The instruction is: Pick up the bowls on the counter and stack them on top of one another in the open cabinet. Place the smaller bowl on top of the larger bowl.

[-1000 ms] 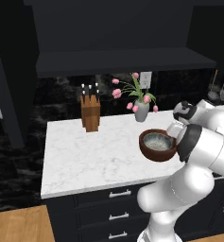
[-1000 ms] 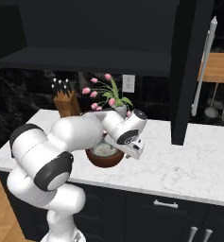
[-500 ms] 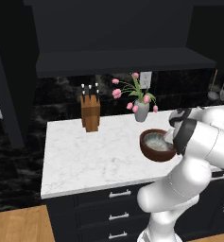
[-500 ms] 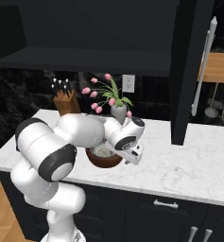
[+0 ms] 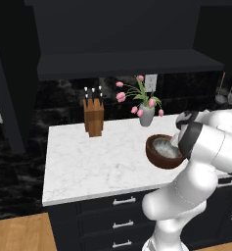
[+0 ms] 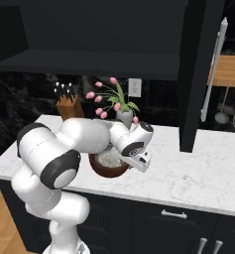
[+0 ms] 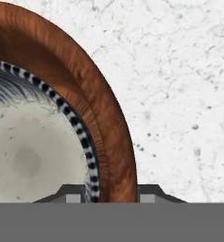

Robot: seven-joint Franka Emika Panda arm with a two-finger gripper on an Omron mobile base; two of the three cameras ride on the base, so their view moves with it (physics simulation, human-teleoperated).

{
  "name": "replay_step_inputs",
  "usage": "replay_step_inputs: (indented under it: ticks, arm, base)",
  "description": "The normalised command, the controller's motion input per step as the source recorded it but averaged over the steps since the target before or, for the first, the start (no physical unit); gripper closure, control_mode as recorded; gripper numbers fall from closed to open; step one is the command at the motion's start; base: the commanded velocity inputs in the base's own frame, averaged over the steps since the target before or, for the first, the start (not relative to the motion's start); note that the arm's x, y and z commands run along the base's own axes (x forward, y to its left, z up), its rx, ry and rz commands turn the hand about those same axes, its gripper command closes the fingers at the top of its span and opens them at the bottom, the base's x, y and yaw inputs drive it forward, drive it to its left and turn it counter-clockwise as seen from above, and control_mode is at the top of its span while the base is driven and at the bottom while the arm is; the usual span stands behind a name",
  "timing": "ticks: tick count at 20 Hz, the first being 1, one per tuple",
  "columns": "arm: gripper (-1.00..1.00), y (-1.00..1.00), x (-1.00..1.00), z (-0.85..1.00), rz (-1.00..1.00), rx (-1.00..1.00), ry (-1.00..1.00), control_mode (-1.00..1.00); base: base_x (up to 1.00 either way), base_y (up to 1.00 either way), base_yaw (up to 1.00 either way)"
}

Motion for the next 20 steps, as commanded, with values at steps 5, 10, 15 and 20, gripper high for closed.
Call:
replay_step_inputs:
  ticks: [5, 10, 15, 20]
  arm:
    - [1.00, 0.00, -0.47, 0.61, 0.00, 0.01, -0.27, -1.00]
    - [1.00, 0.08, -0.62, 0.90, 0.00, 0.00, -0.35, -1.00]
    - [1.00, 0.36, -0.48, 1.00, -0.02, 0.00, -0.33, -1.00]
    - [1.00, 0.49, -0.30, 1.00, -0.06, 0.00, -0.28, -1.00]
  base:
    - [0.00, 0.00, 0.00]
    - [0.00, 0.00, 0.00]
    - [0.00, 0.00, 0.00]
    - [0.00, 0.00, 0.00]
